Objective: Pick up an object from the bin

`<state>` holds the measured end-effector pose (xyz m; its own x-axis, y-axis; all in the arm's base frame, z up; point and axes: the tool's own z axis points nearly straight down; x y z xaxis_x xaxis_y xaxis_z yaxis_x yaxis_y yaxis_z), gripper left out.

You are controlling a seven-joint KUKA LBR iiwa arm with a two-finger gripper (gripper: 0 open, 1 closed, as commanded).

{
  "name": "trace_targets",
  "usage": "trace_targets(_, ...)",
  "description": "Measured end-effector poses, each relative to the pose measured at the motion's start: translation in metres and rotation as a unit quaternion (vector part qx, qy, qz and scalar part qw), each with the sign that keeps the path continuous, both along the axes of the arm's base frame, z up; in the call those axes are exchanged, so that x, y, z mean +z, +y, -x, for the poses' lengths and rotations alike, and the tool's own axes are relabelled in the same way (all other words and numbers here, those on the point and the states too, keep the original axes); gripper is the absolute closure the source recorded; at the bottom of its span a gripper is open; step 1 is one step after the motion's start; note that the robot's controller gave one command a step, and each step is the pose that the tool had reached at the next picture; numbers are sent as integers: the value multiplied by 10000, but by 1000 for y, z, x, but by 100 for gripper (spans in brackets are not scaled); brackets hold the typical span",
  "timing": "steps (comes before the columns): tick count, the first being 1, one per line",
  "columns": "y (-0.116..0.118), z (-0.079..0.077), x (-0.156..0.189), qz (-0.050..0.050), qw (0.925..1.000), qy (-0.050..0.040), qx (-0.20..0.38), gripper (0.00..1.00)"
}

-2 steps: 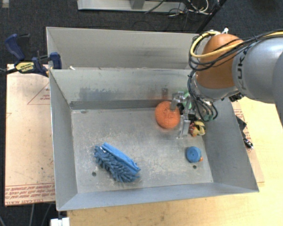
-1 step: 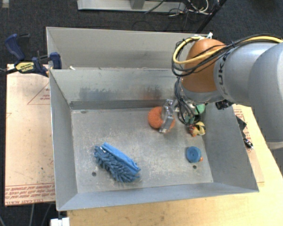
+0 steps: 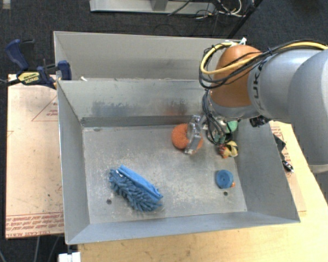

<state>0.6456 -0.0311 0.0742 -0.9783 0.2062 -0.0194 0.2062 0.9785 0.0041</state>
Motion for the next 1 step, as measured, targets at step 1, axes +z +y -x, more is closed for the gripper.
trace_targets(1,-6,6,32,0,9999,75,131,100)
